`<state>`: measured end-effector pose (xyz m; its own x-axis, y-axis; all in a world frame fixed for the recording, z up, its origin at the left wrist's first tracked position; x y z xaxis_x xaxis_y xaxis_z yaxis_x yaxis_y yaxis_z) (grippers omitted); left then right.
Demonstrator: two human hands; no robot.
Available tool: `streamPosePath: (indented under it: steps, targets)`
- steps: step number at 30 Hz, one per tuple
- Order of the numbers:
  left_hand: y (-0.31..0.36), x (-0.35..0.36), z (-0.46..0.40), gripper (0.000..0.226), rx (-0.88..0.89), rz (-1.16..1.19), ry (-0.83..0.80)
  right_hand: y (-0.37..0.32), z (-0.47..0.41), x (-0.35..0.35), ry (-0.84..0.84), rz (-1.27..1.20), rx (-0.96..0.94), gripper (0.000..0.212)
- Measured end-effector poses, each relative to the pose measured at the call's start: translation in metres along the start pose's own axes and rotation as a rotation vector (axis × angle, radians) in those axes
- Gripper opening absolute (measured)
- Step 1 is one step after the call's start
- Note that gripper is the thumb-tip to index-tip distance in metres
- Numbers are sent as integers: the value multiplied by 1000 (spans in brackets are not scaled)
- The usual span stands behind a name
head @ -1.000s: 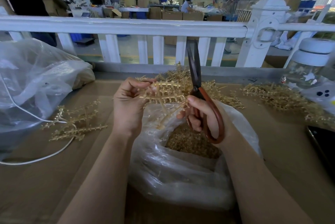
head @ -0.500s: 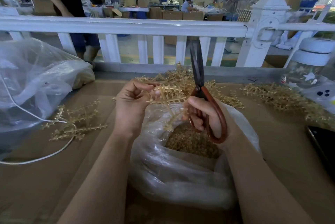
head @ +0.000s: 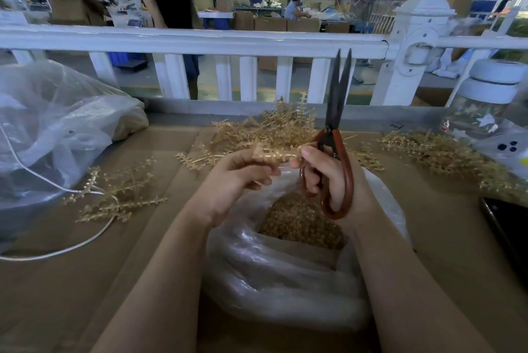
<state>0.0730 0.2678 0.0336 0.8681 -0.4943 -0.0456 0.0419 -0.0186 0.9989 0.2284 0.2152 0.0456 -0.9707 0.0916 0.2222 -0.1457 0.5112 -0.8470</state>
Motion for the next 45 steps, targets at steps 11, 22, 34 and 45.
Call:
streamPosePath:
  steps: [11,22,34,45]
  targets:
    - [7,19,5,22,98,-200,81,6,2,-5,75,191,62,5]
    - [13,16,4,20,139,-69,101,4,0,-4,80,378,29,6]
    - [7,3,2,22,79,151,168,2,-2,-12,100,599,21,26]
    - [6,-10,3,18,110,193,249,4,3,1,-175,1131,-123,62]
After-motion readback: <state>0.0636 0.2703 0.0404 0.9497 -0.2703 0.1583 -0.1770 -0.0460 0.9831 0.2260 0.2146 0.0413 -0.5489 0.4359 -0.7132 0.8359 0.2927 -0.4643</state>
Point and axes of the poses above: each hand's wrist, its own z-axis away from the middle knuckle, its own x-axis out of the palm, y = z × x, the point moved 8 cm from there along -z, towards the middle knuckle, and after that the axes turned 11 degrees about -x, right-handed, at the moved point
